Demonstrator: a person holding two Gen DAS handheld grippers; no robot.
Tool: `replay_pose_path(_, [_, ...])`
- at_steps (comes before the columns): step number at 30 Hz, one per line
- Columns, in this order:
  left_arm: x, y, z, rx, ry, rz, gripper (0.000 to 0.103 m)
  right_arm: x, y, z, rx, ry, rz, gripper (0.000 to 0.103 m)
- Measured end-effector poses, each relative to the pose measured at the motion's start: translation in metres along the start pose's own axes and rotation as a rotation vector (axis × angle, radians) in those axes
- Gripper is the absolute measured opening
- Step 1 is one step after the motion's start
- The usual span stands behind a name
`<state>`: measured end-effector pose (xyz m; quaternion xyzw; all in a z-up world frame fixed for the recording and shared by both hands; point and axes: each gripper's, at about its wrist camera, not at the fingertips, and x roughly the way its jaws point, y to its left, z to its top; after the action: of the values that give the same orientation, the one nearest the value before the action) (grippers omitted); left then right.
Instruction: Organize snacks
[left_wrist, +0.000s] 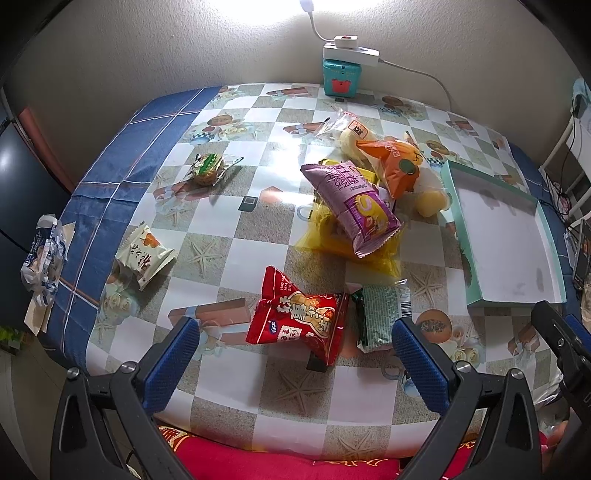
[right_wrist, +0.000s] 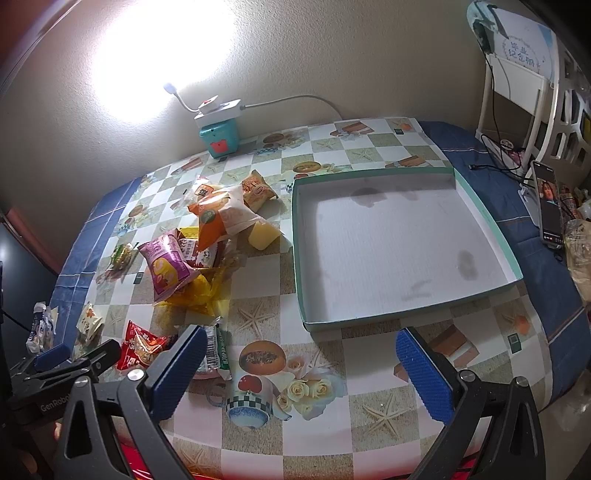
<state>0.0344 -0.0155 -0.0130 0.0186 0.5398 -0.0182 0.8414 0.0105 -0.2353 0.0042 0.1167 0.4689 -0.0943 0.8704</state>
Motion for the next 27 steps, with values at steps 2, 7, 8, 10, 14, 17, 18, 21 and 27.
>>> replay_pose_path(2, [0.0001,0.0002,0.0000,-0.001,0.001,0.000,0.103,0.0003,0.0001,0.0002,0.000,-0.001,-0.002,0.103])
replay_pose_path(7, [0.0003,0.0010,0.0002,-0.004,0.001,0.000,0.103,-0.0002,0.0004,0.0007,0.003,-0.005,-0.007,0.103])
replay_pose_path(8, [0.0002,0.0011,0.0001,-0.004,0.001,0.000,0.103,-0.0002,0.0004,0.0008,0.004,-0.006,-0.008,0.103])
replay_pose_path(10, [0.0003,0.0014,0.0004,-0.005,0.000,0.000,0.103,-0.0002,0.0005,0.0010,0.003,-0.006,-0.008,0.103])
replay_pose_path(14, [0.0002,0.0017,0.0006,-0.004,0.001,0.000,0.103,-0.0001,0.0002,0.0009,0.005,-0.007,-0.008,0.103])
replay_pose_path(17, [0.0001,0.0018,0.0006,-0.005,0.001,0.000,0.103,-0.0001,-0.0005,0.0013,0.007,-0.008,-0.008,0.103])
replay_pose_path(18, [0.0002,0.0019,0.0006,-0.005,0.001,0.000,0.103,-0.0002,-0.0005,0.0014,0.006,-0.008,-0.009,0.103])
replay_pose_path(21, [0.0000,0.0032,0.0011,-0.005,0.002,0.000,0.103,-0.0003,-0.0006,0.0015,0.006,-0.009,-0.009,0.103])
replay_pose_path(27, [0.0000,0.0035,0.0012,-0.005,0.003,0.002,0.103,-0.0004,-0.0006,0.0019,0.006,-0.008,-0.009,0.103])
